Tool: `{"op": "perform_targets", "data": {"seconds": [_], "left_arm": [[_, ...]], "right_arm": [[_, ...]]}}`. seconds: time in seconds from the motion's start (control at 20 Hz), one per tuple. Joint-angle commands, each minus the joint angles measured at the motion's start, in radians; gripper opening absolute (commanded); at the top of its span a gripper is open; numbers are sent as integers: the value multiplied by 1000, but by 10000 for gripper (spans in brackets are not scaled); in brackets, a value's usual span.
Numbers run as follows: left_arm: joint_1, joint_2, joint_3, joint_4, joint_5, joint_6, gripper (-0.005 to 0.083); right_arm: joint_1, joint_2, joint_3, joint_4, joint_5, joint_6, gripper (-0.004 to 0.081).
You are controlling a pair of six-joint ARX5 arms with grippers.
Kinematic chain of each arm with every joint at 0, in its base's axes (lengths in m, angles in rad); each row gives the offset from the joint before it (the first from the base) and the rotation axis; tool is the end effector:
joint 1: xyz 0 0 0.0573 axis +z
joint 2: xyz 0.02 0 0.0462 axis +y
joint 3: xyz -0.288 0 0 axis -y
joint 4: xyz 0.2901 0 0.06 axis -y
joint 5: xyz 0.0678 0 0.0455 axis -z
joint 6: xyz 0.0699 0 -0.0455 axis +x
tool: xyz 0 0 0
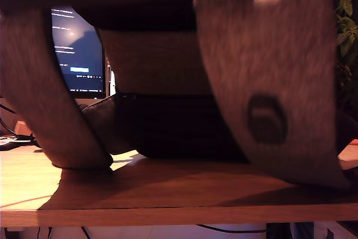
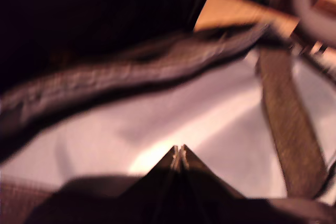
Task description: Pack the pair of socks inside the grey Google backpack
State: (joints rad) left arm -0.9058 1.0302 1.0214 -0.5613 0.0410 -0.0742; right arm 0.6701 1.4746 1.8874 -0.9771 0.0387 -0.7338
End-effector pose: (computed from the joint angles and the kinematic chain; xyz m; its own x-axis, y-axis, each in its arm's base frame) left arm 0.1695 -0.2207 0.3336 0.4868 -0.6872 -0.5393 0.7806 0.6192 -0.0845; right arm 0.2762 0.2154 0.4879 0.6858 0.4941 -0.5344 -0.7226 0.3742 -0.5812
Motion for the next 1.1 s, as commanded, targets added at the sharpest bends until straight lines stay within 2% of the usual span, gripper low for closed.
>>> {"op": "perform_targets", "data": {"seconds": [0.0,0.3,0.45,0.65,0.8,1.05], "left_arm": [[13,27,-1,-27,-16,40,-21],[29,118,-32,60,-35,110,-21],[38,164,-77,86,-34,114,-21],[55,195,-150,192,-23,116,-21],[70,198,-155,214,-22,116,-21],[119,245,-155,246,26,120,-21]], "right_arm": [[-2,47,-17,-12,-9,8,-11],[-2,50,-18,-56,-43,26,-11],[-1,50,-18,-66,-48,26,-11],[-1,52,-24,-88,-65,27,-11],[-1,54,-25,-91,-68,29,-11],[-1,56,-25,-105,-66,71,-11]]}}
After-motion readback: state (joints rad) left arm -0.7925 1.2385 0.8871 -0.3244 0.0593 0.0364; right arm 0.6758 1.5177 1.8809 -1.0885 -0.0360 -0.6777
